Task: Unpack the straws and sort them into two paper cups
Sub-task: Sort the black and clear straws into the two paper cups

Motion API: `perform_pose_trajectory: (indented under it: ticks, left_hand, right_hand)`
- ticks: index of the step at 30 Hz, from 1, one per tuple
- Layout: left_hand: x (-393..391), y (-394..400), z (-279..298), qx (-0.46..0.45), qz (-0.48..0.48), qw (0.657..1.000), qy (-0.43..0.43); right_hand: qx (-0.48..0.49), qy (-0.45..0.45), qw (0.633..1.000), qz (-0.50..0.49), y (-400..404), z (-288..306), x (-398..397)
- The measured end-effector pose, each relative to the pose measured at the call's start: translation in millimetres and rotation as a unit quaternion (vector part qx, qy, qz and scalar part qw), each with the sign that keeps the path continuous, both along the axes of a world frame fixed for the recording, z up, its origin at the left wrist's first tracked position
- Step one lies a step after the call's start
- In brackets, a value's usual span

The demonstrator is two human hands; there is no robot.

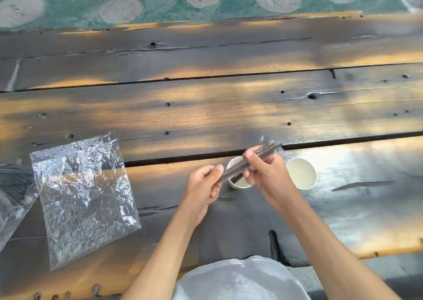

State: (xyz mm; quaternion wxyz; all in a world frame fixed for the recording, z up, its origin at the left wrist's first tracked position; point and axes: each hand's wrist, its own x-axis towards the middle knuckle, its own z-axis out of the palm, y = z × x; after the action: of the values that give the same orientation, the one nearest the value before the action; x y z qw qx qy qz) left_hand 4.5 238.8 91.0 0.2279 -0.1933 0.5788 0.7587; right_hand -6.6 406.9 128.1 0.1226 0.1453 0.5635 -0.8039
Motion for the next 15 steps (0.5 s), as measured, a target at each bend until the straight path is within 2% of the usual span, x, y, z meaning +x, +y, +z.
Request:
perform_pose_trajectory:
  ticks: [5,10,12,15]
  left_hand:
    - [5.6,43.1,1.3,-0.033,-0.01,0.999,0.016]
    - [8.3,62.6,-5.6,-0.091,0.088,0.992,-0.029]
    - [9.9,64.2,-5.9,-0.102,0.118,0.987,-0.042]
    - [15.7,65.6,-9.6,-0.119,0.141,0.981,-0.056]
  right_hand:
    - [0.035,0.009,0.999,-0.02,43.9,5.8,21.0]
    - [0.078,0.029,0.982,-0.171,126.7,18.9,25.7]
    - [0.117,0.032,0.968,-0.22,159.5,22.2,28.5]
    - [0.203,0.024,0.954,-0.219,189.5,16.1,32.2]
